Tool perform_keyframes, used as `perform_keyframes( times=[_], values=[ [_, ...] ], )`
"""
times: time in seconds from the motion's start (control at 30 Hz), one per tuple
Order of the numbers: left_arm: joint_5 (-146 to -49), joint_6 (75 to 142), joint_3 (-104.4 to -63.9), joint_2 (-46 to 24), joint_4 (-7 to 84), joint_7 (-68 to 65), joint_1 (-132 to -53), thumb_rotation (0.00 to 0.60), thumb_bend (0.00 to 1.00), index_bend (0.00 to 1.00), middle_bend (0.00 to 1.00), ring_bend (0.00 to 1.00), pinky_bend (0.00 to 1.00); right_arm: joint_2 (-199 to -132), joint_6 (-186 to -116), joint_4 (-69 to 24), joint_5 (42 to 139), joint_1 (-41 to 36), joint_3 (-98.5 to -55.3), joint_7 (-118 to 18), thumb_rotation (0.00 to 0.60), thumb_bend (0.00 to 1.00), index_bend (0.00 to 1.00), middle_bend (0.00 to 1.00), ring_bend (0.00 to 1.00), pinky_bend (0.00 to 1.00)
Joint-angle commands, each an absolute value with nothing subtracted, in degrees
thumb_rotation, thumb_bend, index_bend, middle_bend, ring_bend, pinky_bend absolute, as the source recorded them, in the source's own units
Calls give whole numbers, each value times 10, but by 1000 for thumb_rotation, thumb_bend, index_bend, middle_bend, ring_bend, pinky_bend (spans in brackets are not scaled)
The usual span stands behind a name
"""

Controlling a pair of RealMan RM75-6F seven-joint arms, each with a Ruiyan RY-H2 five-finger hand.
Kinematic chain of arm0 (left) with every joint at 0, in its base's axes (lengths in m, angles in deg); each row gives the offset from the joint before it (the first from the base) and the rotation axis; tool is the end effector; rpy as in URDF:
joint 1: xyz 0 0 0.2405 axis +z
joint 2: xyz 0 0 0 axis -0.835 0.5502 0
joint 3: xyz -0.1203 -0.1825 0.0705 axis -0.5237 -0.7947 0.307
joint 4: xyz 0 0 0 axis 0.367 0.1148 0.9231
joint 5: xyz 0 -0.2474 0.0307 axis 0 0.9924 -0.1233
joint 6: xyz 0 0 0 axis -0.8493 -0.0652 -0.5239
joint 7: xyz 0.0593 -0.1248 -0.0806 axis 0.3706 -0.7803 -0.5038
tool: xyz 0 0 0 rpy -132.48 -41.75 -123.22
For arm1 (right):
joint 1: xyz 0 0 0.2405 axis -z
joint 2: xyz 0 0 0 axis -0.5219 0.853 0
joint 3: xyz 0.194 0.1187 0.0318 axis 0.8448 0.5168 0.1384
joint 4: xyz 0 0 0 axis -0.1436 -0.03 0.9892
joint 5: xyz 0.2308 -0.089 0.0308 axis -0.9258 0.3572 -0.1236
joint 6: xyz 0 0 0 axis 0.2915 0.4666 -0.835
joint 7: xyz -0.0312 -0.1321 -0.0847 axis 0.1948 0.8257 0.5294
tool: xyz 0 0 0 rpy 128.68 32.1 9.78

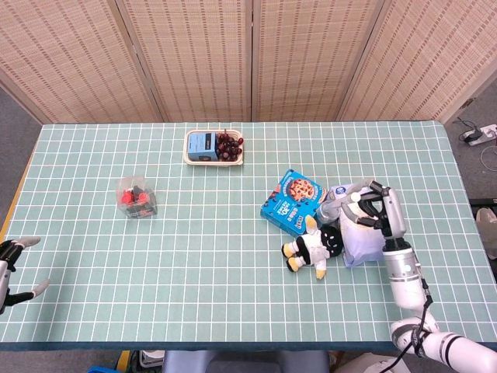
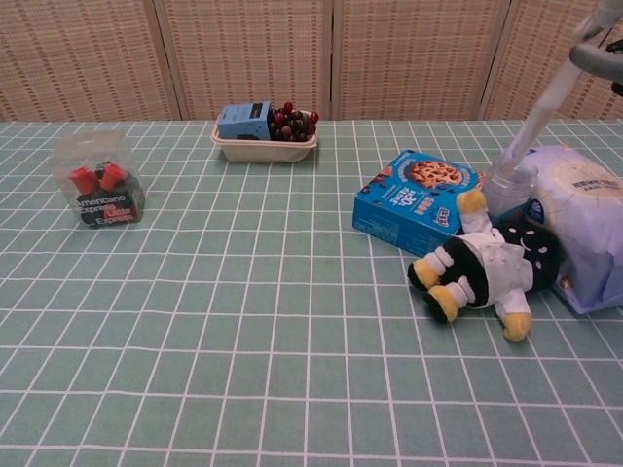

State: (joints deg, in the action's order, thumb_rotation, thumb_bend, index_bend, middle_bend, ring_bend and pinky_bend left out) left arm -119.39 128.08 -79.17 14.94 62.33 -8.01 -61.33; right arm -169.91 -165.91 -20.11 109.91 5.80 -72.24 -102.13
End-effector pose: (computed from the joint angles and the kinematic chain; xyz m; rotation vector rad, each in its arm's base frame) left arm -0.3087 0.1987 0.1418 -1.3235 -0.9790 -0.9128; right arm -0.2165 -0.3449 0.0417 1.0172 -1.4929 1.9180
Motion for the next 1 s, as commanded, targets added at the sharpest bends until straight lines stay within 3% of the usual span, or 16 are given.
perform_keyframes(
  times=[0.03, 1.0],
  values=[
    [-1194, 1280, -792, 150, 624, -80, -613, 600, 169, 285, 263, 200, 473, -1703, -1653, -195, 1098, 56, -723, -1019, 600, 387, 675, 1000, 1000, 1000],
    [-1193, 1281, -793, 151, 624, -82, -613, 600, 169, 285, 266, 200, 473, -1719, -1591, -171, 1082, 45, -734, -979, 600, 380, 675, 1000, 1000, 1000]
  ],
)
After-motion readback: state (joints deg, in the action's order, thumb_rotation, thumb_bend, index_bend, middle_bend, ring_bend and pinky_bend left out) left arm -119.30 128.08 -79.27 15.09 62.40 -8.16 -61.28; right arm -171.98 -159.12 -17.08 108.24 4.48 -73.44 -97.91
